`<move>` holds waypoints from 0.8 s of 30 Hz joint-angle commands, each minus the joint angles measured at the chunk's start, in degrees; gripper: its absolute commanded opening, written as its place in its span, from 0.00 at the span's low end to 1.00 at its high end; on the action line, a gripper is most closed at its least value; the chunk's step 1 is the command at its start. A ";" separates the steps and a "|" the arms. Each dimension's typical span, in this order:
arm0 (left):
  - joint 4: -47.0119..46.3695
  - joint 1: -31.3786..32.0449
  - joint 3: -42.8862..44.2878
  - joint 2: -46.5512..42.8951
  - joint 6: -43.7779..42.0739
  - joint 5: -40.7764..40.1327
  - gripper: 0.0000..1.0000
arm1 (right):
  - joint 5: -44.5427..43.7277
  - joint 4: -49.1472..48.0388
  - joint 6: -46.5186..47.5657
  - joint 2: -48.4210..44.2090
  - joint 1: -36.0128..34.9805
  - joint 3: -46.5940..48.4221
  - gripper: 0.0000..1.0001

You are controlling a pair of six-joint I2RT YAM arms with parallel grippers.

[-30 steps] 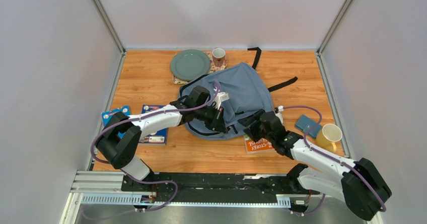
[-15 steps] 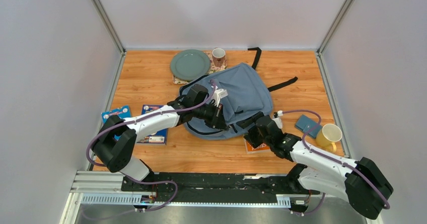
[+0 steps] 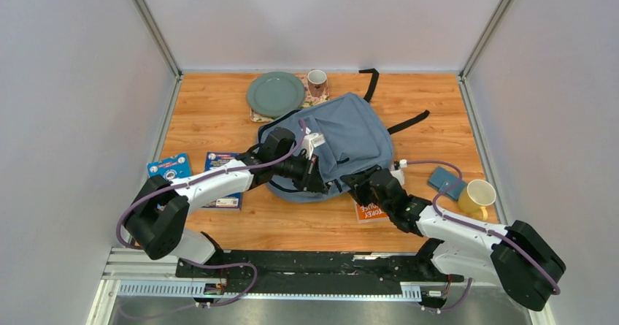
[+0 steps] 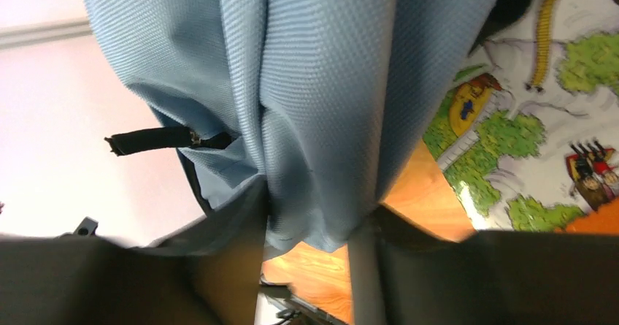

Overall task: Pack the student bag
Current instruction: Unzip the student bag at the center of the board.

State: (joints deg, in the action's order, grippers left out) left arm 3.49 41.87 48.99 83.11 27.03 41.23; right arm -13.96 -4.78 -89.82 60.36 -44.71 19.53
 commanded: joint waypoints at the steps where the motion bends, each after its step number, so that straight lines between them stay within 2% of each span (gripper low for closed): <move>1: -1.47 0.23 -3.10 -4.18 0.49 2.11 0.00 | -4.06 -7.17 -0.35 0.12 -0.38 -1.76 0.26; 2: -0.77 0.23 -3.81 -4.62 0.22 1.23 0.00 | -4.76 -6.66 -1.40 -0.24 -0.38 -2.38 0.17; 3: 0.02 0.23 -4.51 -5.58 -0.30 0.44 0.00 | -6.51 -6.22 -1.93 -0.85 -0.38 -2.91 0.00; 6: 5.03 0.23 -6.36 -7.78 -2.85 -4.57 0.00 | -10.11 -4.19 -2.20 -4.19 -0.20 -5.20 0.00; 10: 11.52 0.23 -9.17 -11.74 -6.89 -14.22 0.00 | -15.65 3.42 -0.71 -9.81 -0.20 -5.73 0.00; 14: 17.51 0.15 -9.00 -14.20 -9.79 -20.65 0.00 | -20.48 7.58 0.87 -15.26 0.14 -6.78 0.00; 18: 23.05 -0.99 -7.95 -16.57 -12.26 -30.14 0.00 | -19.63 10.31 5.34 -20.79 3.83 -7.75 0.00; 21: 21.75 -2.32 -8.21 -17.80 -11.91 -28.85 0.00 | -13.05 9.88 10.44 -21.60 8.84 -7.32 0.00; 24: 17.00 -2.32 -8.30 -16.85 -10.77 -20.52 0.00 | -8.72 10.04 15.28 -20.37 10.43 -3.46 0.00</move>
State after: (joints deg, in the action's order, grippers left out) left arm 20.21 40.07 40.03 66.98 17.41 16.47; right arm -20.60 4.43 -83.55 39.57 -37.54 12.05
